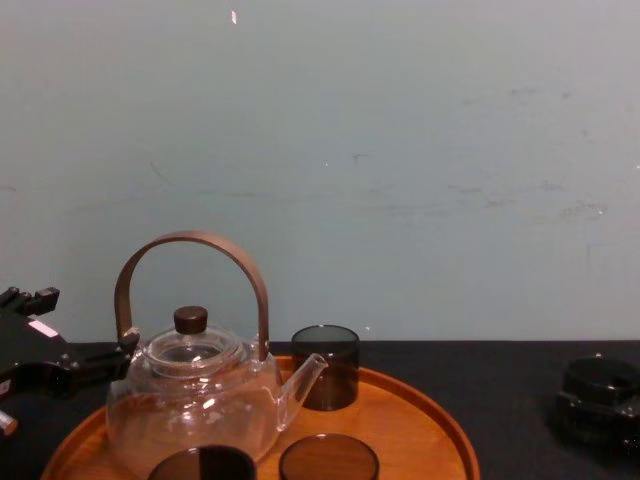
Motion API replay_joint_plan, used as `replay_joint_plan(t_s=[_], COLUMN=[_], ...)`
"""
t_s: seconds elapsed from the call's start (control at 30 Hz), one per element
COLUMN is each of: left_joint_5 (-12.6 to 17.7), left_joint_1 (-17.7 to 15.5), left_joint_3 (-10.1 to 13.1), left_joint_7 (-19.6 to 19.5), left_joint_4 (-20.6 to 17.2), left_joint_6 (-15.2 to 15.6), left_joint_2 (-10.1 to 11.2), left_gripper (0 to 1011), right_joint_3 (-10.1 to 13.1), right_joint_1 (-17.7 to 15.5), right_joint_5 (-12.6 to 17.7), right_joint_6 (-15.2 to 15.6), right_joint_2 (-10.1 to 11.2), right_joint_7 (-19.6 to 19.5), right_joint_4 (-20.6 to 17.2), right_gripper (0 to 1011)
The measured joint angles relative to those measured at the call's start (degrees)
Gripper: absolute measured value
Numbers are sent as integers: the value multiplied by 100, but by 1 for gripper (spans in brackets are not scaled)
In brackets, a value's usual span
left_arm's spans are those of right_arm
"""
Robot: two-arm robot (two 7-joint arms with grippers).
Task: Pick up the glass from the table and place it on the tray.
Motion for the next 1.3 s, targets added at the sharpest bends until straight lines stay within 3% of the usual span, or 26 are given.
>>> replay_joint_plan(t_s=[1.3], left_joint_5=[0], left_joint_1=[0], left_joint_3=[0], left_joint_7=[0], left_joint_4=[0], left_joint_6=[0], left_joint_2=[0], left_gripper=[1009], right_joint_3=[0], right_joint_1=[0], right_joint_5=[0], right_joint_6=[0], right_joint_2=[-1], right_joint_7=[0], right_joint_4=[1], right_gripper=[905])
